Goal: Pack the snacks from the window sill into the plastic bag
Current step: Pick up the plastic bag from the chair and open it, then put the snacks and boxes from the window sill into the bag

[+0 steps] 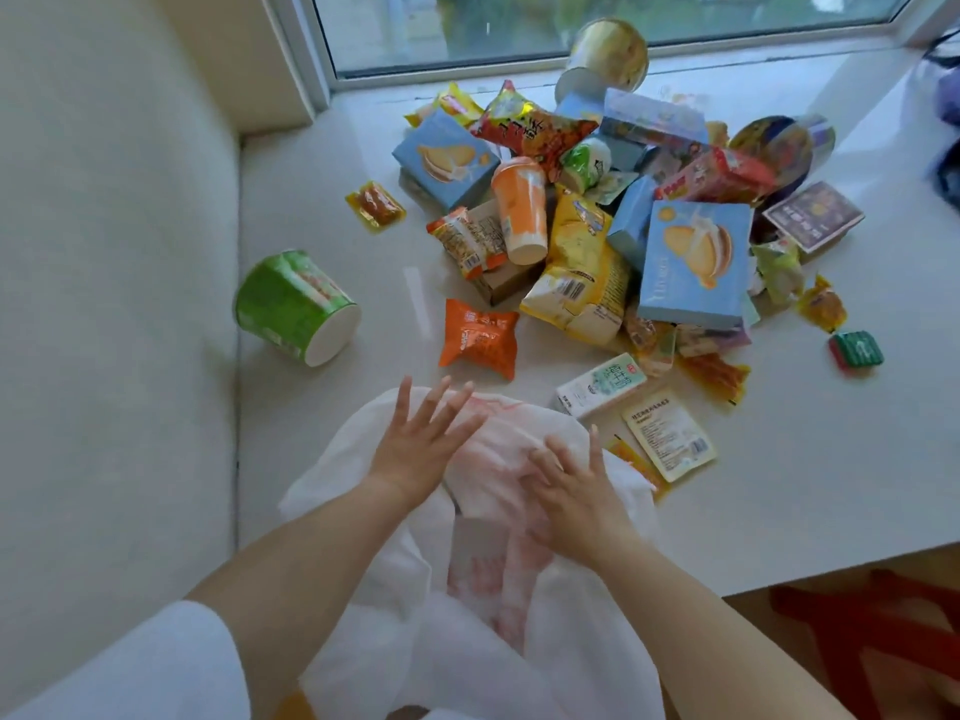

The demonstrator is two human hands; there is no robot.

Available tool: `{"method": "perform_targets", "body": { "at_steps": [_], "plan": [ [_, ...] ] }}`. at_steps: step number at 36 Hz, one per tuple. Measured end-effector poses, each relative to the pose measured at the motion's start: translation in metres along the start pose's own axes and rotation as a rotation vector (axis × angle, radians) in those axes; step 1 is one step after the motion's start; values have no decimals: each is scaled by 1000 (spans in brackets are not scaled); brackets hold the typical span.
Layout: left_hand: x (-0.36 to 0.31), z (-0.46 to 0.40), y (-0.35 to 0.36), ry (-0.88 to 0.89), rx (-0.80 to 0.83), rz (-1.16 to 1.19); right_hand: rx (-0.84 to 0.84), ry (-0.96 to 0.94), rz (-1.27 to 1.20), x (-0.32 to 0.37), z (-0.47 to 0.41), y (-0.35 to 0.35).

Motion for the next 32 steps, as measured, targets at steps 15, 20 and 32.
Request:
{"method": "perform_targets", "body": {
  "at_steps": [15, 20, 32],
  "plan": [
    [4, 80, 79, 193, 713, 235, 325, 100, -194, 28, -10, 34],
    [9, 47, 46, 121, 531, 350, 329, 138, -347, 35, -6, 38],
    [-16, -94, -50, -135, -220, 506, -12, 991, -705, -126, 13, 18]
  ]
}}
Point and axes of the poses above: each hand's wrist, its own z-axis away from the middle knuckle, its own y-axis out of the palm, x = y × z, the point moved 7 cm from there along -z, towards the middle knuckle, and after that the axes turned 10 degrees about y, right-handed, at the moved point
